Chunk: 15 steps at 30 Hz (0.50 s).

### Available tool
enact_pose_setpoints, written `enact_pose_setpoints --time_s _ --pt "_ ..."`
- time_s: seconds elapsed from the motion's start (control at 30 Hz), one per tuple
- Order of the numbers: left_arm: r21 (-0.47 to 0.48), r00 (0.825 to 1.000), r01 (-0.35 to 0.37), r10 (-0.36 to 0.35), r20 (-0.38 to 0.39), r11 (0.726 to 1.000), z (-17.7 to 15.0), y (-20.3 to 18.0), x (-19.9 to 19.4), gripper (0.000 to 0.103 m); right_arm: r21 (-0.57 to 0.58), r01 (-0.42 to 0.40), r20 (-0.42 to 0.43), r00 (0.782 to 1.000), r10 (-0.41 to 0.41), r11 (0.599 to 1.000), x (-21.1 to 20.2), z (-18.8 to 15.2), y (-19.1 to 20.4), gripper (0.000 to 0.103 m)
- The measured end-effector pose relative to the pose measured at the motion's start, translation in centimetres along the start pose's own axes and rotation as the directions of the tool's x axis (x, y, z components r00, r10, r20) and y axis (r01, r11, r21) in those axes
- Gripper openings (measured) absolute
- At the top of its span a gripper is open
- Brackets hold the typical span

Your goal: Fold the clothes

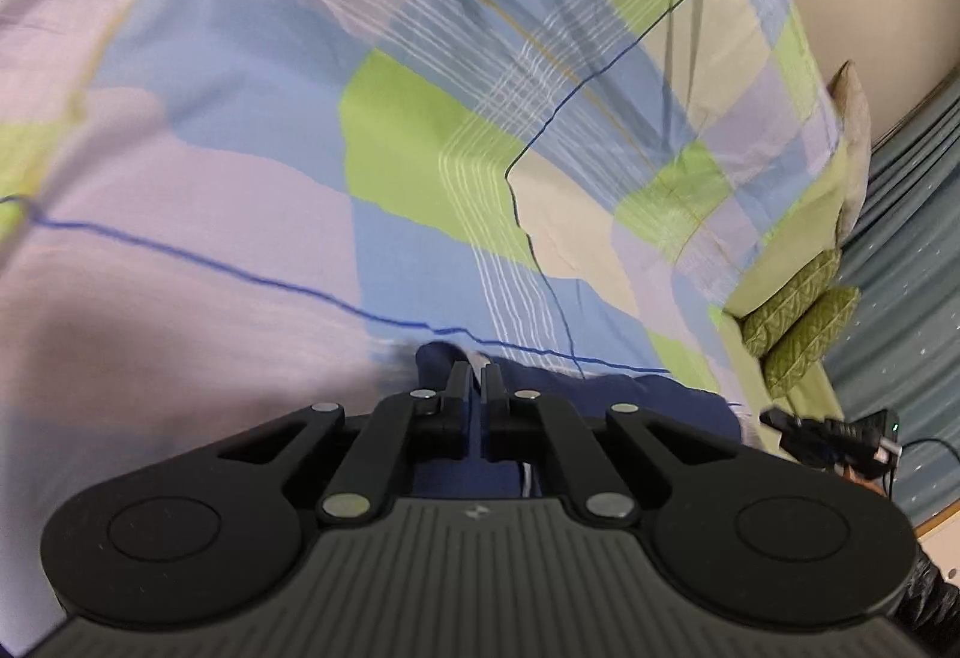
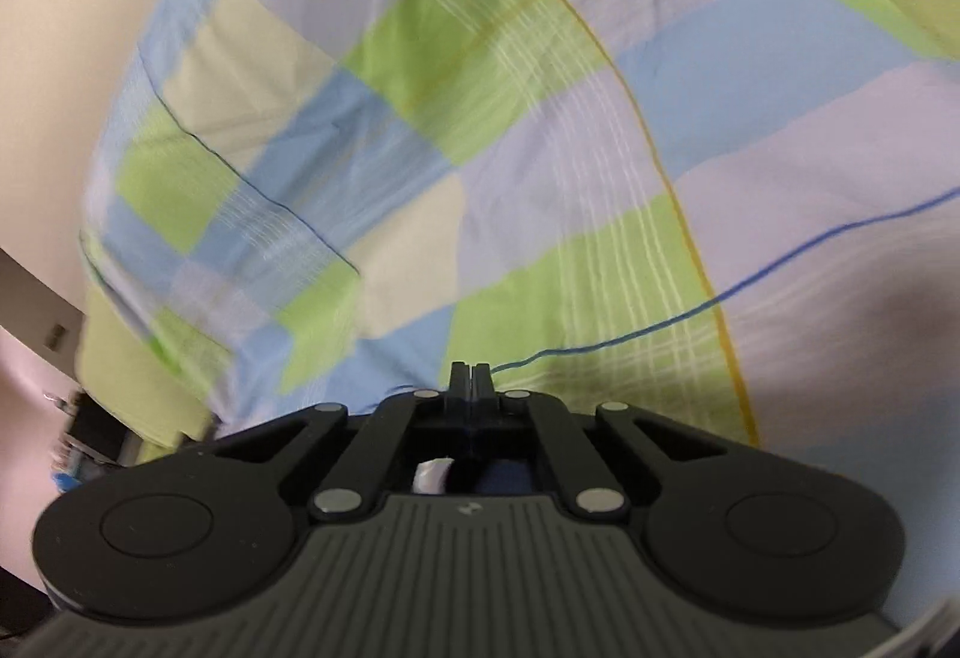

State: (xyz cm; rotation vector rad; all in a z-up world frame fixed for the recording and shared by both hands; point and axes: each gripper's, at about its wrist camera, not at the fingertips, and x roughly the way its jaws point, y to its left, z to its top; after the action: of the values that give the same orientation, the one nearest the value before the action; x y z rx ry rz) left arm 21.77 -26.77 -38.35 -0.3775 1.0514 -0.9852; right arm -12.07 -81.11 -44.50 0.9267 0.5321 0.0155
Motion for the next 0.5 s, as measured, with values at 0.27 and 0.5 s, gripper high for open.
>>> enact_pose_setpoints --time_s 0.27,0.5 --pt "-0.052 0.989 0.083 -0.089 -0.116 0.995 -6.9 -2.3 -2.9 0.044 0.044 -0.039 -0.15 0.988 0.045 0.998 -1.9 -6.5 0.4 0.04" --pt "-0.169 0.987 0.085 -0.106 -0.119 0.982 -9.9 -1.8 -3.3 0.054 0.134 -0.039 -0.17 0.984 0.061 0.99 -3.3 -11.3 0.5 0.043"
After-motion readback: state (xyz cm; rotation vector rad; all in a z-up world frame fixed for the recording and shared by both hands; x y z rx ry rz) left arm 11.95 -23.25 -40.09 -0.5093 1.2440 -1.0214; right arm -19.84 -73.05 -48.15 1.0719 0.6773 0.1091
